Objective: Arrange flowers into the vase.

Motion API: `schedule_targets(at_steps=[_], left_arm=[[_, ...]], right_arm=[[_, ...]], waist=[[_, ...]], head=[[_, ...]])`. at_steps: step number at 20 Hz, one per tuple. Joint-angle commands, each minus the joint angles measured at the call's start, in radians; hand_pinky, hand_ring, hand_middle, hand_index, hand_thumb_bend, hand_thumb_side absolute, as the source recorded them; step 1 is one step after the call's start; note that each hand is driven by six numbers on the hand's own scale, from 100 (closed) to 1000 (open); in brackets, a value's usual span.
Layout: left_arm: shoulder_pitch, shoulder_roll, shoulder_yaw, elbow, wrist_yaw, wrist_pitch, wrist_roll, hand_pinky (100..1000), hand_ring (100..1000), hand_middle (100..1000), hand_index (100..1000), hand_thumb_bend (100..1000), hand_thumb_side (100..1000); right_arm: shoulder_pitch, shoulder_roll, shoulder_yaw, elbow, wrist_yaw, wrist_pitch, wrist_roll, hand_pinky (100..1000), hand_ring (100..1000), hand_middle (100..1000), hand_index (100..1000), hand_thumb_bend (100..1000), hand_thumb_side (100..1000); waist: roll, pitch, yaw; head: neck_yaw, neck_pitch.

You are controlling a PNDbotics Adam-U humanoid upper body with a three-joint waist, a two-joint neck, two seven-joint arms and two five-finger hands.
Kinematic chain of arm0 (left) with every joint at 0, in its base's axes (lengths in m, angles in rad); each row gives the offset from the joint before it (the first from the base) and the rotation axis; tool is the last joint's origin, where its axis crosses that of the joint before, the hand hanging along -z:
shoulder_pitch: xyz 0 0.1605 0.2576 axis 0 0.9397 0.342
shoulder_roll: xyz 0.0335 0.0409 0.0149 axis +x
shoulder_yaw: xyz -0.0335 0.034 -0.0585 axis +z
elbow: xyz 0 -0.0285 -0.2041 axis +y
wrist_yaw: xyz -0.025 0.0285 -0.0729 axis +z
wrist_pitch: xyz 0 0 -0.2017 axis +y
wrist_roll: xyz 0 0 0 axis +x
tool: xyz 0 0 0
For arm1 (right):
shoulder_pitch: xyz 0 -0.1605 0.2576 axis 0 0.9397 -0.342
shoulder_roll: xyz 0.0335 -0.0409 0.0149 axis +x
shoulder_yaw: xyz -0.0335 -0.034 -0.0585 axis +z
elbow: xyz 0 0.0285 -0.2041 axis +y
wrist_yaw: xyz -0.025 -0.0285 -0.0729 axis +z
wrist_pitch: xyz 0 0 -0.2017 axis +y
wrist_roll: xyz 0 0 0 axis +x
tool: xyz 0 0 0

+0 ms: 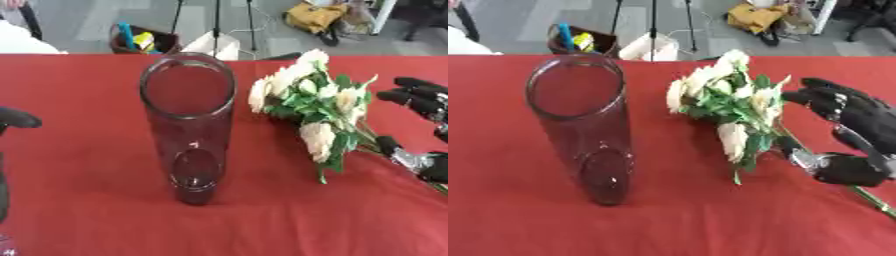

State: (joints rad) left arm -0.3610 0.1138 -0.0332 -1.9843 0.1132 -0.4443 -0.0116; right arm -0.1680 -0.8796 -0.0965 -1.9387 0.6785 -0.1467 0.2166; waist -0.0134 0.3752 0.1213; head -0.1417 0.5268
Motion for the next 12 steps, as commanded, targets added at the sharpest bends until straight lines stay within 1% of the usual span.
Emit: schedule_targets(at_steps=[1, 7, 12], left_arm=[[-0.005, 0.016, -0.009, -0.016, 0.001, 0.001, -0.005, 523, 508, 731, 786, 100, 995], [-0.003, 0.015, -0.011, -0.016, -0.001, 0.005, -0.008, 523, 507, 730, 785, 100, 996], [-0.003, 0.013, -0.009, -0.016, -0.005, 0.007, -0.008, 522, 506, 729, 784, 100, 995]], right_arm=[[-0.024, -0.052, 0.002, 0.040, -0.027, 0.005, 0.040, 899, 1000, 808, 969, 272, 940], [-0.055, -0.060, 0.005, 0.107, -0.038, 0.011, 0.070, 899, 1000, 802, 966, 268, 944], [-0.056, -0.053, -0.002, 0.150, -0.037, 0.035, 0.080, 909, 1000, 825, 973, 272, 908]], waist=[[0.000, -0.021, 0.001], [-0.001, -0.019, 0.001], [0.000, -0.015, -0.002]], head=[[-0.002, 0.000], [-0.004, -0.002], [-0.007, -0.004]])
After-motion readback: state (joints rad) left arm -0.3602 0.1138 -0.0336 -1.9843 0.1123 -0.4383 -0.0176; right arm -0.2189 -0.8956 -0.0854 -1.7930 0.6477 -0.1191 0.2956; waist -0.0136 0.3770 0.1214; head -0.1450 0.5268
